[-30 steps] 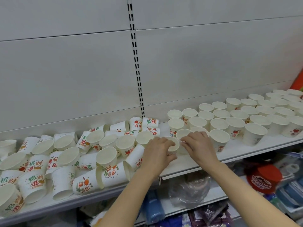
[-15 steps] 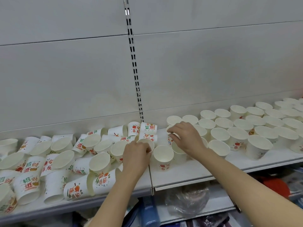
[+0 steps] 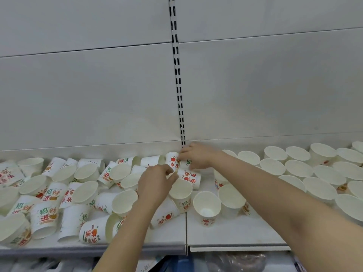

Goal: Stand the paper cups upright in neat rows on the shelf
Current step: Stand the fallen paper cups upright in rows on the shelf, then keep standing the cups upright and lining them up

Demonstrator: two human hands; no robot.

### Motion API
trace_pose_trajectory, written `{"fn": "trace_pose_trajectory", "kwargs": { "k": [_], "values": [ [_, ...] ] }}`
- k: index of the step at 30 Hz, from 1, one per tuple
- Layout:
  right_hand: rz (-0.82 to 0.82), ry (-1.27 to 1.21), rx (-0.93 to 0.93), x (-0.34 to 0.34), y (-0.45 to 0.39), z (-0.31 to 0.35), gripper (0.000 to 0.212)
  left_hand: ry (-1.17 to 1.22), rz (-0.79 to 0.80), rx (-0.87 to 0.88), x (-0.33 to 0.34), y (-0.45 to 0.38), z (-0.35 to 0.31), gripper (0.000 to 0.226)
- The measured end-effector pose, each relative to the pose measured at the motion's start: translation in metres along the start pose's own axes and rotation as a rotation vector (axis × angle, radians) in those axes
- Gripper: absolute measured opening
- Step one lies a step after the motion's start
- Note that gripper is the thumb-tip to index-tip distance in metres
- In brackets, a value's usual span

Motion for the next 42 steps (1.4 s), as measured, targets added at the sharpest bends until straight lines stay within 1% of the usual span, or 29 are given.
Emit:
{"fn": "trace_pose_trajectory", "kwargs": {
  "k": [1, 3, 6, 9, 11, 13, 16, 21, 25, 28, 32, 34, 36, 37, 38, 39, 41, 42],
  "values": [
    [0.037, 0.057, -0.009, 0.002, -0.004, -0.001, 0.056, -0.005, 0.022, -0.014, 0.003, -0.007, -0.002, 0.031],
    [0.030, 0.109, -0.019, 0.001, -0.006, -0.002, 0.051, -0.018, 0.077, -0.049, 0.011, -0.020, -0.007, 0.039],
    [-0.061, 0.011, 0.021, -0.003, 0.000, -0.011, 0.040, -0.116, 0.156, -0.100, 0.022, -0.036, -0.019, 0.044],
    [-0.137, -0.086, 0.112, -0.006, 0.011, -0.027, 0.020, -0.185, 0.220, -0.145, 0.025, -0.045, -0.030, 0.040],
    [-0.188, -0.146, 0.174, -0.009, 0.023, -0.037, 0.007, -0.226, 0.237, -0.145, 0.025, -0.049, -0.035, 0.036],
    [-0.238, -0.207, 0.211, -0.009, 0.038, -0.044, 0.006, -0.264, 0.258, -0.140, 0.027, -0.050, -0.038, 0.035],
    [-0.330, -0.236, 0.265, -0.003, 0.056, -0.047, 0.003, -0.280, 0.320, -0.138, 0.034, -0.052, -0.044, 0.035],
    [-0.358, -0.303, 0.343, 0.016, 0.072, -0.047, 0.006, -0.200, 0.335, -0.069, 0.043, -0.057, -0.061, 0.034],
    [-0.398, -0.329, 0.364, 0.016, 0.084, -0.045, 0.020, -0.052, 0.213, 0.044, 0.041, -0.061, -0.071, 0.047],
    [-0.434, -0.332, 0.379, 0.013, 0.094, -0.044, 0.021, -0.068, 0.162, 0.180, 0.035, -0.056, -0.075, 0.035],
    [-0.518, -0.340, 0.356, 0.008, 0.105, -0.033, 0.023, -0.184, 0.173, 0.307, 0.035, -0.052, -0.070, 0.021],
    [-0.547, -0.339, 0.329, 0.004, 0.109, -0.021, 0.022, -0.086, 0.198, 0.309, 0.029, -0.056, -0.062, 0.022],
    [-0.574, -0.334, 0.299, 0.001, 0.113, -0.008, 0.021, 0.039, 0.135, 0.287, 0.014, -0.070, -0.053, 0.022],
    [-0.570, -0.320, 0.278, 0.001, 0.114, -0.001, 0.021, 0.011, 0.092, 0.284, 0.006, -0.079, -0.048, 0.021],
    [-0.547, -0.294, 0.259, 0.001, 0.114, 0.005, 0.023, -0.065, 0.070, 0.282, 0.003, -0.089, -0.043, 0.022],
    [-0.515, -0.263, 0.246, 0.002, 0.113, 0.011, 0.025, -0.169, 0.083, 0.278, 0.004, -0.098, -0.038, 0.027],
    [-0.473, -0.234, 0.258, 0.004, 0.112, 0.018, 0.029, -0.346, 0.182, 0.280, 0.016, -0.110, -0.028, 0.040],
    [-0.465, -0.239, 0.275, 0.005, 0.112, 0.021, 0.031, -0.396, 0.231, 0.286, 0.025, -0.113, -0.022, 0.046]
  ]
}}
Point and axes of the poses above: each hand's wrist, its own y-axis away from the middle knuckle, its own x-axis out of the palm, z = x × y, the point moved 5 cm from there along -y, towards the middle knuckle, and after that the axes turned 5 degrees about z, right-handed, at the moved point
